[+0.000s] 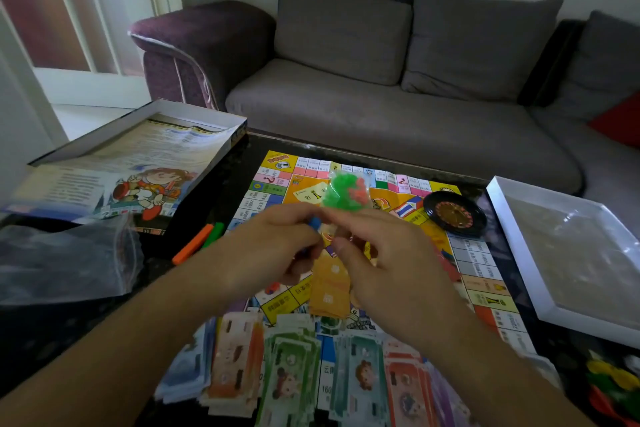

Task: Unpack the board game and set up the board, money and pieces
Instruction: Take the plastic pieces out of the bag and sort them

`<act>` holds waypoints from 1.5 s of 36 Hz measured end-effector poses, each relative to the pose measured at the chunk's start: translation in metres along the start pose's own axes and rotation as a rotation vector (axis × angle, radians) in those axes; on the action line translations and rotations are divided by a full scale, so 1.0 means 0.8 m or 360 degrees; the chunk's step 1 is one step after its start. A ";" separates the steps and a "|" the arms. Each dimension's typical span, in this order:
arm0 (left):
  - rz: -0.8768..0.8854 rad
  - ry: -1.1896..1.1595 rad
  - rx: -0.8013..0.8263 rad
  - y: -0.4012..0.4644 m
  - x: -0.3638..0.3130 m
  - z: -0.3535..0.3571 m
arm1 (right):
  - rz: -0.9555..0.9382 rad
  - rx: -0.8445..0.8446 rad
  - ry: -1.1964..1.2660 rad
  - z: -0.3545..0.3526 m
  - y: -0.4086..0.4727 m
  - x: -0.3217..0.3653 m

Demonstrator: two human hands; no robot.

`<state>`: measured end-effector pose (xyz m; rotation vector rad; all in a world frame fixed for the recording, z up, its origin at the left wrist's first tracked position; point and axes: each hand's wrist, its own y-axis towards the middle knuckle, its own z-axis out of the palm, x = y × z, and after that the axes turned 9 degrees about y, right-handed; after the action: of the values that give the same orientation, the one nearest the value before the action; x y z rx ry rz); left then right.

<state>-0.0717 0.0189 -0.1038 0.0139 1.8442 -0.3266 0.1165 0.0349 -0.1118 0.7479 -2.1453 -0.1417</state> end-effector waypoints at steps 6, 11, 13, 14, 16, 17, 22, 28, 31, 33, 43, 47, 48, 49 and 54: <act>-0.0374 -0.0131 -0.0322 0.031 0.023 -0.058 | 0.0372 0.0132 -0.0001 0.027 0.047 -0.020; -0.0587 -0.0197 -0.0601 0.053 0.048 -0.084 | 0.0355 0.0282 -0.0213 0.072 0.083 -0.043; -0.0573 -0.0118 -0.0668 0.062 0.055 -0.089 | 0.0352 0.0334 -0.0319 0.088 0.096 -0.050; -0.0534 -0.0066 -0.0701 0.068 0.059 -0.093 | 0.0350 0.0350 -0.0369 0.095 0.102 -0.052; -0.0478 0.0081 -0.0729 0.075 0.065 -0.096 | 0.0346 0.0348 -0.0417 0.106 0.113 -0.057; -0.0475 0.0138 -0.0733 0.076 0.066 -0.095 | 0.0353 0.0333 -0.0421 0.110 0.117 -0.059; -0.0521 0.0334 -0.0815 0.078 0.063 -0.089 | 0.0360 0.0311 -0.0596 0.134 0.130 -0.058; -0.0461 0.0442 -0.0856 0.078 0.080 -0.104 | 0.0434 0.0229 -0.0561 0.149 0.142 -0.062; -0.0396 0.0823 -0.0903 0.076 0.093 -0.105 | 0.0425 0.0105 -0.0415 0.150 0.150 -0.062; -0.0349 0.1053 -0.0872 0.074 0.099 -0.105 | 0.0398 0.0107 -0.0379 0.151 0.155 -0.062; -0.0493 0.1627 -0.0690 0.082 0.109 -0.096 | 0.0373 0.0352 -0.0484 0.152 0.156 -0.050; -0.0516 0.1603 -0.0703 0.084 0.106 -0.091 | 0.0396 0.0446 -0.0467 0.141 0.153 -0.048; -0.0502 0.1553 -0.0725 0.085 0.105 -0.090 | 0.0396 0.0455 -0.0463 0.139 0.152 -0.048; -0.0477 0.1485 -0.0748 0.085 0.104 -0.089 | 0.0389 0.0451 -0.0459 0.138 0.151 -0.049; -0.0303 0.1090 -0.0867 0.077 0.085 -0.088 | 0.0344 0.0436 -0.0500 0.138 0.150 -0.055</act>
<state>-0.1472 0.0839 -0.1632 -0.4798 2.5693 0.0808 -0.0015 0.1405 -0.1711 0.6751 -2.5640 0.1633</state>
